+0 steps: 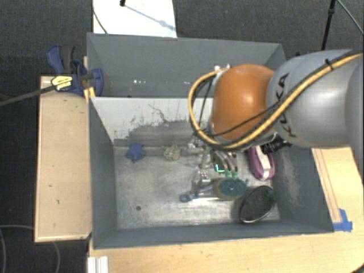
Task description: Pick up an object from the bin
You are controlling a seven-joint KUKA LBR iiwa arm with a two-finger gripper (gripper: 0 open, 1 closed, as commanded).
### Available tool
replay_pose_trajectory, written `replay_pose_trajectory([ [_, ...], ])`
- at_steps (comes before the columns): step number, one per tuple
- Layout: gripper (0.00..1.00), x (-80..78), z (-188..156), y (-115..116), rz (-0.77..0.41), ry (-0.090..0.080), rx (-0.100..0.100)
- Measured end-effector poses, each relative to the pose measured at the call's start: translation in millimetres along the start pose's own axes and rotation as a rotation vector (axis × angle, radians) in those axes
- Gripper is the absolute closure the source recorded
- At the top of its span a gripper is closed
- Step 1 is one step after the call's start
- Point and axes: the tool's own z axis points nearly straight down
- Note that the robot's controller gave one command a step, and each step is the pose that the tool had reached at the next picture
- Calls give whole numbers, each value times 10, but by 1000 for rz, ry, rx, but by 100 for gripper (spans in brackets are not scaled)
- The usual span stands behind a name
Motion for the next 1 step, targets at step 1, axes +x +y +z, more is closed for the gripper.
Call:
replay_pose_trajectory([
  [1,0,516,806,-445,-24,5,2],
])
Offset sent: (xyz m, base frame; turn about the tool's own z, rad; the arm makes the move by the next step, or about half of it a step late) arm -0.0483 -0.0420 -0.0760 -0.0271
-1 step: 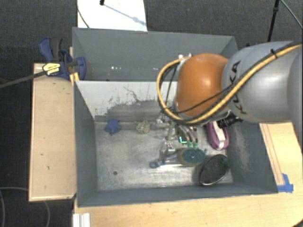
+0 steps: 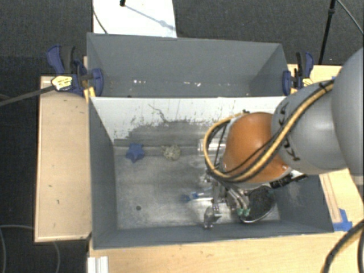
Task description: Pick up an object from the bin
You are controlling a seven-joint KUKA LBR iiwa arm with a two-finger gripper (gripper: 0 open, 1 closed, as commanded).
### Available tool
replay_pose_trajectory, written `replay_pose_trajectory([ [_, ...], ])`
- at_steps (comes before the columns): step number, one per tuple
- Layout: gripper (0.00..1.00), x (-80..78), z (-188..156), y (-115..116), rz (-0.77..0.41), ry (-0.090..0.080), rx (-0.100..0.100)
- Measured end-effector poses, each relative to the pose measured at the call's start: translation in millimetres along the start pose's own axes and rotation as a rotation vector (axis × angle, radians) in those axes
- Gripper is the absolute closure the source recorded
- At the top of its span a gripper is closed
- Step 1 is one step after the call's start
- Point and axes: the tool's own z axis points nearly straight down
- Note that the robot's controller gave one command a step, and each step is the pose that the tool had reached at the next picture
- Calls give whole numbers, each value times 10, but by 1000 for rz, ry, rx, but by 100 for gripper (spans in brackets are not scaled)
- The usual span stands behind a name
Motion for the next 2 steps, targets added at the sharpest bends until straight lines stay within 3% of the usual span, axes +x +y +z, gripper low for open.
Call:
replay_pose_trajectory([
  [1,100,-40,-46,28,2,-11,-3],
  [2,100,14,-1535,-856,-207,-19,3],
])
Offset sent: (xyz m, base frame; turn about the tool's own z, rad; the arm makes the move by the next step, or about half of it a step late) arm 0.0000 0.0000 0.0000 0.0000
